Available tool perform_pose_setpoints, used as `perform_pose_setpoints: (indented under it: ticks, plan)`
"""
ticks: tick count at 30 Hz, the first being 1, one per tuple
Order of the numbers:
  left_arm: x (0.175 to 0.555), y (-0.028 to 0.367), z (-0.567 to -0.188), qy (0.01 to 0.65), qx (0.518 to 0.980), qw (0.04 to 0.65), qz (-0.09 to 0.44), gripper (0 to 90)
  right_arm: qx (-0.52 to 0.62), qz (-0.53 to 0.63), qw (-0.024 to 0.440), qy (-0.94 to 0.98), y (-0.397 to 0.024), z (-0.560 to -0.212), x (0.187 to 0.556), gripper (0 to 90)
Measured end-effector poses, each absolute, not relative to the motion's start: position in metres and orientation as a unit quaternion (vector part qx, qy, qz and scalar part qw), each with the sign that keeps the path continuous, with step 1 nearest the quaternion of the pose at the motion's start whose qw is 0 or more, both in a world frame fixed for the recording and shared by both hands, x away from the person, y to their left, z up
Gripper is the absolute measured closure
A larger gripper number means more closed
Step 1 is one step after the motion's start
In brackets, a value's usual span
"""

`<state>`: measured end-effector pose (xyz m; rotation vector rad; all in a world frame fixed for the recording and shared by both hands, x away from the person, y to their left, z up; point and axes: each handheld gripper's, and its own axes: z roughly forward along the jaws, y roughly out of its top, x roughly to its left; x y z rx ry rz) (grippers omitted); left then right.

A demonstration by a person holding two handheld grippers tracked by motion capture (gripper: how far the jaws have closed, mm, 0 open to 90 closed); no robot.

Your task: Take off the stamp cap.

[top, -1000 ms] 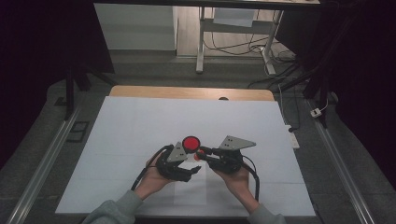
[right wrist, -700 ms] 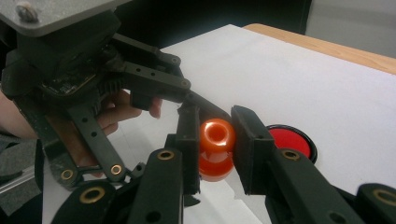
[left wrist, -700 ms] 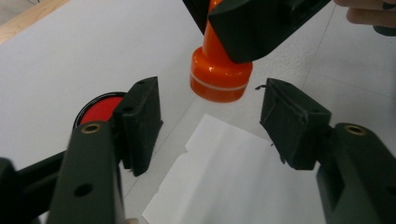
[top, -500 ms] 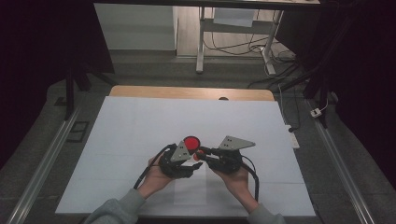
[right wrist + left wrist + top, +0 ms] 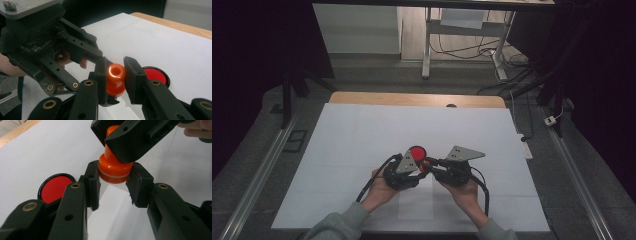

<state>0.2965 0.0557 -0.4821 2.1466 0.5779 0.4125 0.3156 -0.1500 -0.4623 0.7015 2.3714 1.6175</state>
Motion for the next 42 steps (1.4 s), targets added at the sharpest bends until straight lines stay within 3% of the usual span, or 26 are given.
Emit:
perform_pose_setpoints:
  ticks: [6, 15, 40, 41, 42]
  plan:
    - [0.296, 0.054, -0.483, 0.23, 0.86, 0.425, 0.166, 59.8, 0.237, 0.547, 0.095, 0.798, -0.151, -0.462, 0.315, 72.4]
    - [0.295, 0.054, -0.484, 0.234, 0.861, 0.418, 0.174, 64.6, 0.237, 0.545, 0.095, 0.798, -0.15, -0.463, 0.315, 72.4]
    - [0.292, 0.055, -0.484, 0.223, 0.864, 0.412, 0.183, 65.5, 0.245, 0.555, 0.083, 0.79, -0.152, -0.463, 0.314, 73.0]
    - [0.292, 0.053, -0.491, 0.218, 0.877, 0.382, 0.192, 65.5, 0.251, 0.565, 0.101, 0.78, -0.155, -0.461, 0.313, 73.0]
    - [0.293, 0.055, -0.495, 0.223, 0.873, 0.393, 0.181, 65.5, 0.258, 0.577, 0.11, 0.767, -0.161, -0.456, 0.314, 73.0]
